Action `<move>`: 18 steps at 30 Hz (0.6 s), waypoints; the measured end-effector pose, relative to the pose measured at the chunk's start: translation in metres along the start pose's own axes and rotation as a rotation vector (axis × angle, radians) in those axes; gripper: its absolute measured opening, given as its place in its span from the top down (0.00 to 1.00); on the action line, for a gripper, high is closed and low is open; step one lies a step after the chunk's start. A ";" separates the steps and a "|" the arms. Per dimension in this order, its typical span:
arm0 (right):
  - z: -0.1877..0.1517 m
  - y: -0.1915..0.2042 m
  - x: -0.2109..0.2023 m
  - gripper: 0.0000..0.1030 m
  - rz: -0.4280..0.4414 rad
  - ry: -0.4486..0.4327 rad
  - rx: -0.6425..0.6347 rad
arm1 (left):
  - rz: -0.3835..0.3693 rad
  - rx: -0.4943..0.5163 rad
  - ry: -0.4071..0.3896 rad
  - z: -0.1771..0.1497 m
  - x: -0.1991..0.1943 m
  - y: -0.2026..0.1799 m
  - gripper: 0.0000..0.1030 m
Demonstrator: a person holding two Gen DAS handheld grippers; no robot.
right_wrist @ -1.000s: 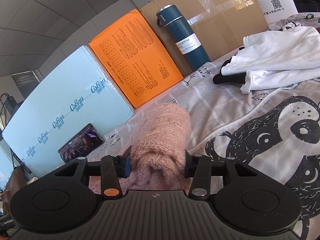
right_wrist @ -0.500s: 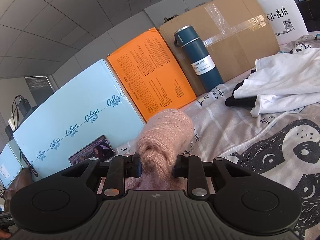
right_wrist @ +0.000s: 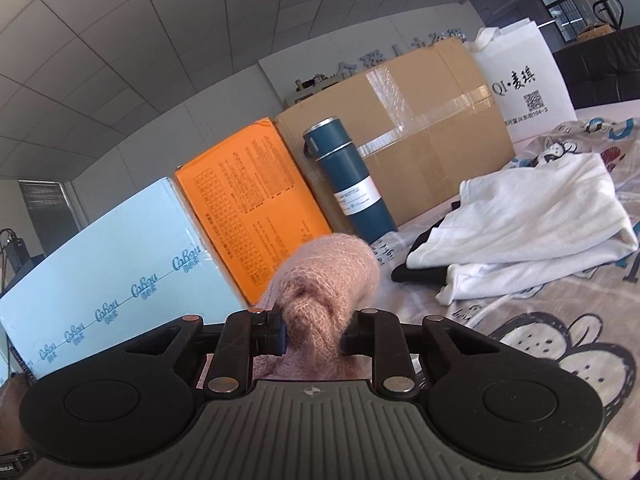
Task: Fold clothes
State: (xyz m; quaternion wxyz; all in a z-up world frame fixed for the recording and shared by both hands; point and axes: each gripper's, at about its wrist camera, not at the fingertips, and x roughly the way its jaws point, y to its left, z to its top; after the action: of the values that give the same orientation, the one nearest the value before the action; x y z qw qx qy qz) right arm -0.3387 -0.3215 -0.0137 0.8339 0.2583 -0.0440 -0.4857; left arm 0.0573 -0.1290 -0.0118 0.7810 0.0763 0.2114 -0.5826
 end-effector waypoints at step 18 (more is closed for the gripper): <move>-0.040 0.122 -0.011 0.79 0.185 -0.119 -0.714 | 0.025 -0.017 0.069 -0.003 0.007 0.004 0.04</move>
State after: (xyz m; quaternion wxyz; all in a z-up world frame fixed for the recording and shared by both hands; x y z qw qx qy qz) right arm -0.2355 -0.2488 0.0113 0.9079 -0.0826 0.0567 -0.4069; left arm 0.0622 -0.1324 -0.0183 0.7811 0.0923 0.2421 -0.5681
